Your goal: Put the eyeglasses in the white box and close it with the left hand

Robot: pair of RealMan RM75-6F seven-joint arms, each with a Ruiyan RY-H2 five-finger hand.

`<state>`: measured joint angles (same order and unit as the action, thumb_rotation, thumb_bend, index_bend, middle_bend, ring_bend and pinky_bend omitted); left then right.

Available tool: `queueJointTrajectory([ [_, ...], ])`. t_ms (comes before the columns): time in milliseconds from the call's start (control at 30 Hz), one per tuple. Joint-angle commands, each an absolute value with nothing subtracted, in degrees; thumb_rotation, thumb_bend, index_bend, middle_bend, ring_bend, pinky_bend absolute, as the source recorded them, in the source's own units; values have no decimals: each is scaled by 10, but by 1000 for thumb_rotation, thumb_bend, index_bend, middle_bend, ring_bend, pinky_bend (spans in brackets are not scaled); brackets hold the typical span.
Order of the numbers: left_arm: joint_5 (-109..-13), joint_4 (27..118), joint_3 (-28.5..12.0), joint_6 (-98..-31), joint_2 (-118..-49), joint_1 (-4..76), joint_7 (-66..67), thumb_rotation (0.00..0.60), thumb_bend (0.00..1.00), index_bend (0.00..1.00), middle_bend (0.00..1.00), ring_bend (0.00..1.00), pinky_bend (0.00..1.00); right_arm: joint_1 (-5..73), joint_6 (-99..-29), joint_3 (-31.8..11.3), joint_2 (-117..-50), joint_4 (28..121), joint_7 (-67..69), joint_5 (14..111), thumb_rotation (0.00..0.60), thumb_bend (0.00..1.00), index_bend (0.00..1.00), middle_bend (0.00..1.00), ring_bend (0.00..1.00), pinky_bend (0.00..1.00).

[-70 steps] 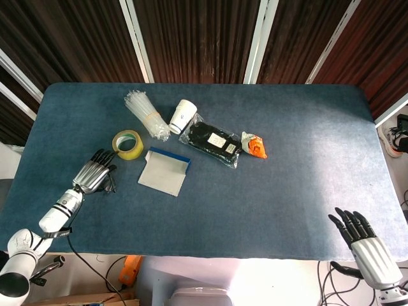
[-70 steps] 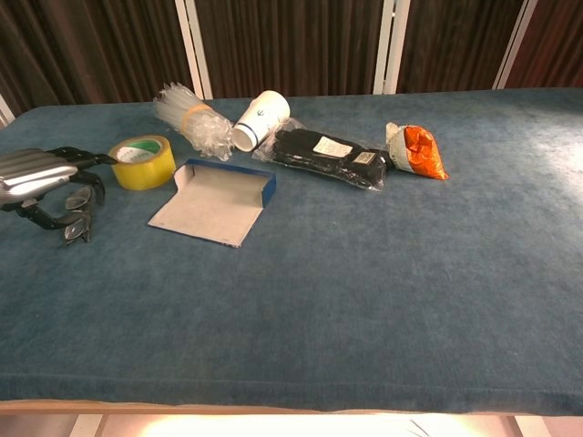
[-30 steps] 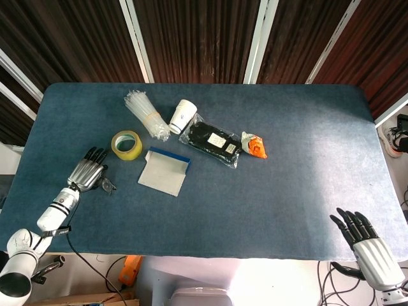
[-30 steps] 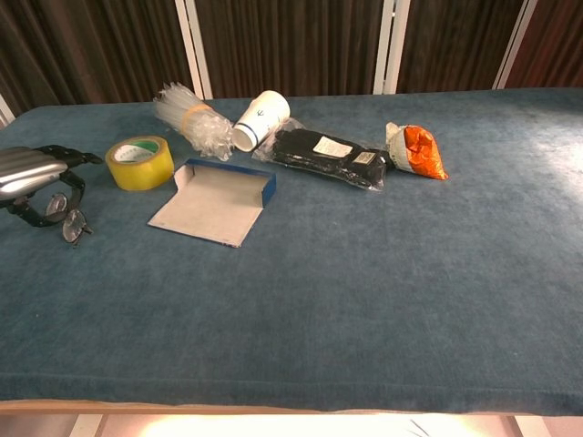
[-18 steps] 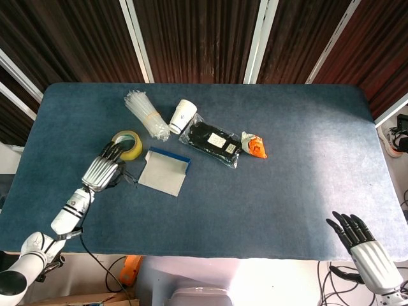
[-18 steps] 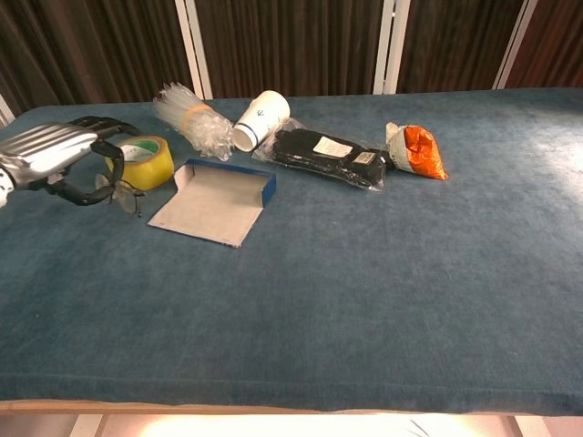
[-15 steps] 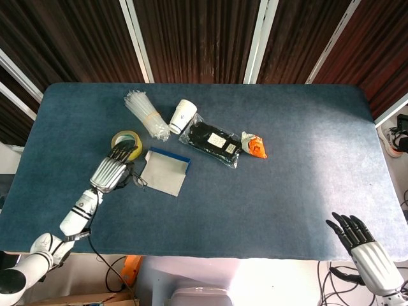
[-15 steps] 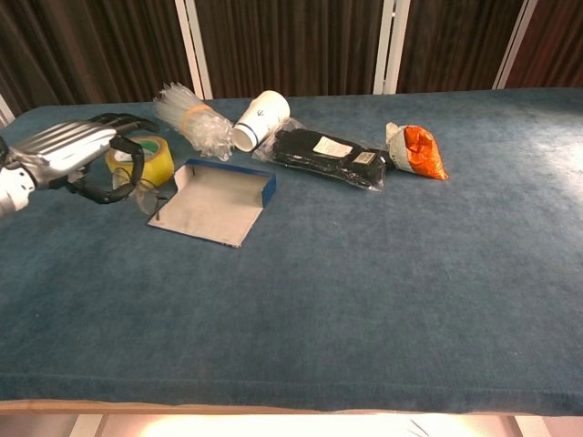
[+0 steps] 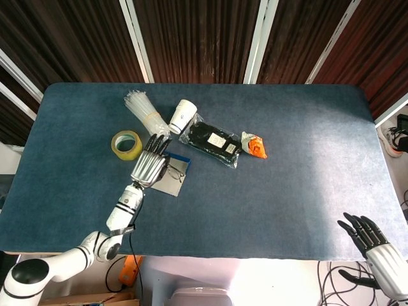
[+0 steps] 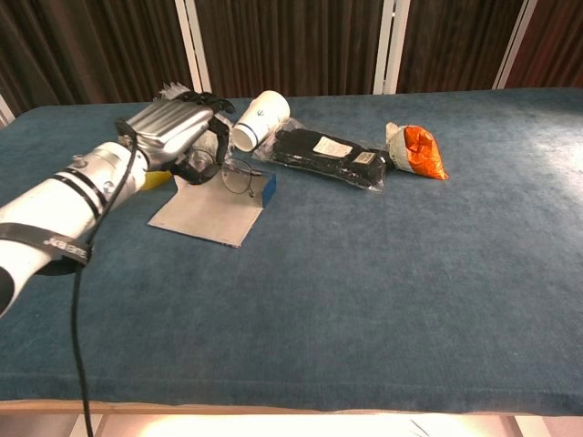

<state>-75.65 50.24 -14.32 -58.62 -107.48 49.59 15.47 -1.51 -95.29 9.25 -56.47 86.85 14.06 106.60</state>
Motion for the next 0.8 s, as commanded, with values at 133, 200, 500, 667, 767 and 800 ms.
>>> queueJointTrajectory([
  [133,-715,435,-169,-554,-1130,525,180,600,449,695,104,0,28,-15,-955,91,-562,864,150,1063,600,190,0,0,0,0],
  [200,-709,421,-174,-551,-1139,529,178,600,444,693,106,0,28,-14,-954,91,-562,864,151,1063,600,190,0,0,0,0],
  [500,-690,336,-188,-537,-1175,546,166,600,427,688,129,0,34,-20,-964,91,-562,858,158,1063,600,190,0,0,0,0],
  [667,-683,301,-190,-523,-1188,551,158,600,423,688,130,0,35,-21,-969,91,-563,854,160,1066,600,190,0,0,0,0],
  [767,-682,283,-190,-519,-1195,554,154,600,423,687,134,0,34,-21,-969,92,-563,853,162,1068,600,191,0,0,0,0],
  [800,-682,281,-189,-518,-1195,555,153,600,423,687,135,0,33,-22,-970,92,-563,853,162,1068,600,190,0,0,0,0],
])
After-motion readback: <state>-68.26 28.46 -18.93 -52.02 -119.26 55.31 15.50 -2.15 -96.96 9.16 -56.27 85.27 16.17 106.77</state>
